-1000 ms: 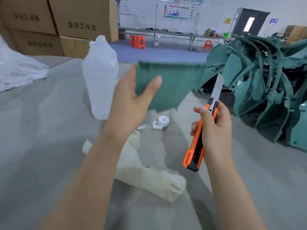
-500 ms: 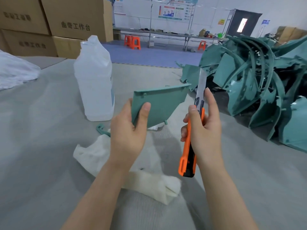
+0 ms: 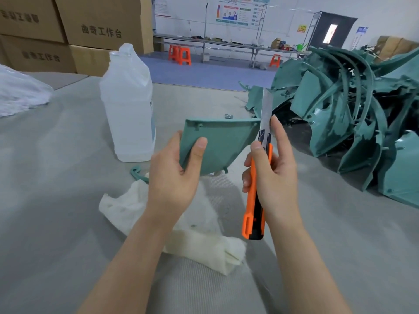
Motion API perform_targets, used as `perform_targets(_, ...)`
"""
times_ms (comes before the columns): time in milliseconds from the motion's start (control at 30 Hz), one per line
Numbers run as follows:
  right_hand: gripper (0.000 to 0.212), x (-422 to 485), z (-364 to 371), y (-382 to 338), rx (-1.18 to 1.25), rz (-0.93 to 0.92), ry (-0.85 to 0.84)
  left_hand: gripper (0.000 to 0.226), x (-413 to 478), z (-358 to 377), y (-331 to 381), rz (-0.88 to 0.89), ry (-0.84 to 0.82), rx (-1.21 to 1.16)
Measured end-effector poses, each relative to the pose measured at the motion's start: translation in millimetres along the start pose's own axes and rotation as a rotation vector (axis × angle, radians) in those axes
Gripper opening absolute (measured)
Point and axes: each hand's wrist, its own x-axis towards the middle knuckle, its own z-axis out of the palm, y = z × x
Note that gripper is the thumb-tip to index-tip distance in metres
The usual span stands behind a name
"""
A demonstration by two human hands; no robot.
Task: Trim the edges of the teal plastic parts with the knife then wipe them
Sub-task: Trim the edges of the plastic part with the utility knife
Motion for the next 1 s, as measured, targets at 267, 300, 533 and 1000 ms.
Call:
perform_targets(267,0.048,-0.7,-0.1,0.3,0.027,-0.008,-0.031,0.017,1.7,-2.1,-1.4,0.009,0.012,-0.002)
perform_targets(300,0.049,-0.8,0.0,0.4,0.029,-0.012,-0.036,0.017,1.9,-2.5,-1.9,0.009,0.009,-0.010)
perform_targets(533,0.048,-1.3,0.8,0.7,0.050,-0.030,-0.061,0.011,4.5,-6.3,-1.7,0.032,-0.009,-0.041)
perform_targets(1000,0.051,-11.2,14.7,1.9,0.034,-0.105,-0.122,0.018,1.5,-3.6,0.8,0.043,-0.052,0.008)
